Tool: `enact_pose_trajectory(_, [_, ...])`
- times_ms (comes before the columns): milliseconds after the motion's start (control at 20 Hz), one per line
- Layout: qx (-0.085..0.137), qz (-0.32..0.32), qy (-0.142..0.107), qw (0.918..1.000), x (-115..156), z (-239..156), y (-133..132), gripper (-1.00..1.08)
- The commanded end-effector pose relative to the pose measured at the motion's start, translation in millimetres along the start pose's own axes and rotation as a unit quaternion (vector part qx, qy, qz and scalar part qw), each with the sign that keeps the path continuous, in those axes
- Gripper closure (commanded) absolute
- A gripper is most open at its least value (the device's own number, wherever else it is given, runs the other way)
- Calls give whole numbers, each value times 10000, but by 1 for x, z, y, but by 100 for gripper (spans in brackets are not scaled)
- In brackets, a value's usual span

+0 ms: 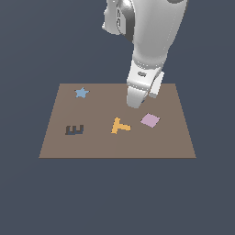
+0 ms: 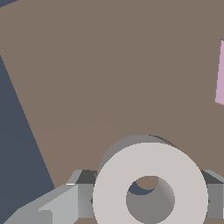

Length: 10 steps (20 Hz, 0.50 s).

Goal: Insert a designated object into the corresponding slot on a board.

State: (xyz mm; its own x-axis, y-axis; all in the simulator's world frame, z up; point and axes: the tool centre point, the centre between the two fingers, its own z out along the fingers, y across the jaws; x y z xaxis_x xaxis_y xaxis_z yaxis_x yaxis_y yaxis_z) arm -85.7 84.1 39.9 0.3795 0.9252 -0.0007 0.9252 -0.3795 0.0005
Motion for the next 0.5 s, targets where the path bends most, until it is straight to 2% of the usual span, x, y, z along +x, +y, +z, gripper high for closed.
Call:
enact_pose_trajectory(0, [-1, -181, 1, 9998, -2, -1, 3, 108])
enact_pose_trajectory(450, [-1, -437, 1, 9990, -4, -1, 8, 108])
